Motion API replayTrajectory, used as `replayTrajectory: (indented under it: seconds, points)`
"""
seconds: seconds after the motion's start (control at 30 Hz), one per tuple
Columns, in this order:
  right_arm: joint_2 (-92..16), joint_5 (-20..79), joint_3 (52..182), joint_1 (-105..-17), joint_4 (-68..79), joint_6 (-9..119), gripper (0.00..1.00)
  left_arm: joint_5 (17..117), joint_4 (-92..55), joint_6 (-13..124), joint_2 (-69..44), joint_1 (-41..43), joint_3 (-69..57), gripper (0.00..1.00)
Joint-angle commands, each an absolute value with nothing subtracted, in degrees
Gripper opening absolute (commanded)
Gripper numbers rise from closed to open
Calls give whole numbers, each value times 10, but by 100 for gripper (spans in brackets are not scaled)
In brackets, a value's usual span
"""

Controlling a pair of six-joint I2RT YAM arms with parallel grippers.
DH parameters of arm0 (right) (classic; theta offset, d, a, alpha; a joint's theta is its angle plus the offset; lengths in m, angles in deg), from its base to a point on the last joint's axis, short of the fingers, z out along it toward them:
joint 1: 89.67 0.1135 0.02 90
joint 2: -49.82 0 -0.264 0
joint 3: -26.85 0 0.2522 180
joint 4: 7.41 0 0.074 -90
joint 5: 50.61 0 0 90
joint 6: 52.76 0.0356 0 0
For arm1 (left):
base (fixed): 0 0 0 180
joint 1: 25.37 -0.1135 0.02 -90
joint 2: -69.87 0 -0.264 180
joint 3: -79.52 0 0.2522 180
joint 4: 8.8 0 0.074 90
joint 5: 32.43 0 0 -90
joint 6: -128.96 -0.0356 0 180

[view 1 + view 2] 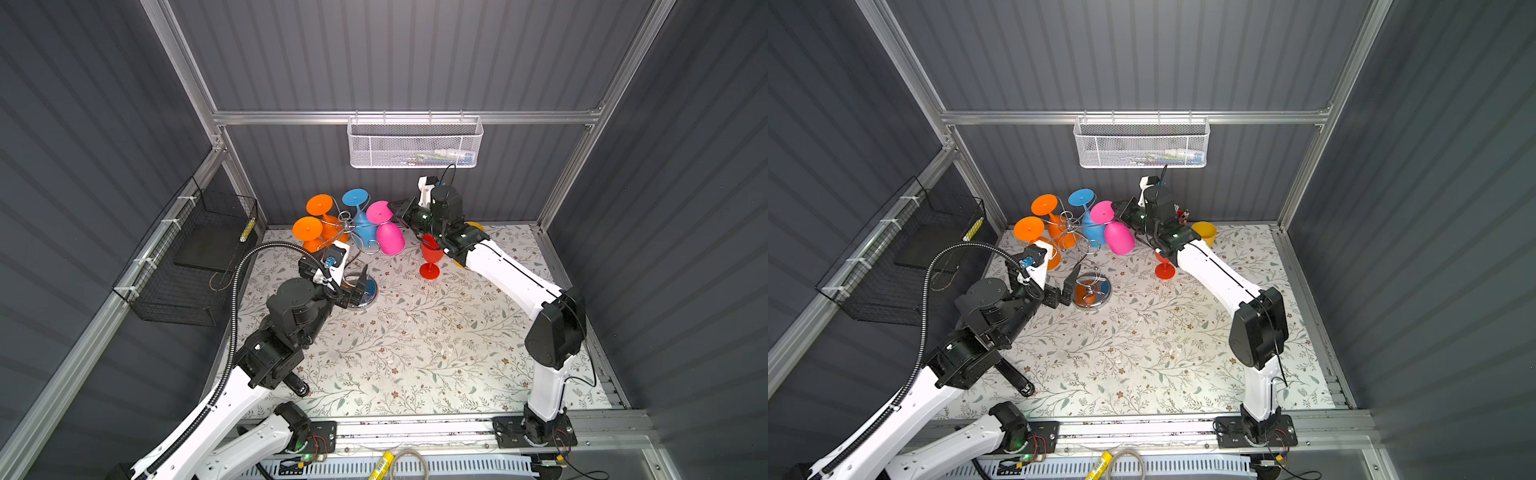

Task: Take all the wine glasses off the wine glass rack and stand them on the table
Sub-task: 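Position the right gripper at the pink glass stem and close it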

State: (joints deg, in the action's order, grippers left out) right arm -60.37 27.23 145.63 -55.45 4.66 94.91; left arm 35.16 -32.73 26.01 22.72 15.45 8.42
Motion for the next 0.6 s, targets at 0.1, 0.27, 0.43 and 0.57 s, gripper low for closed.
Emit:
replayTrajectory:
  seconds: [0.1, 0.27, 0.43, 0.57]
  points:
    - [-584, 285, 1463, -551, 45, 938, 2, 359, -312, 254, 229, 151, 91, 100]
    - [-579, 290, 1464, -551, 39, 937, 1, 360, -312, 254, 228, 152, 91, 100]
    - [-566, 294, 1454, -550, 38, 935, 0, 362, -313, 254, 228, 152, 90, 100]
    - [-550, 295, 1430, -550, 28, 935, 0, 361, -313, 255, 229, 152, 90, 100]
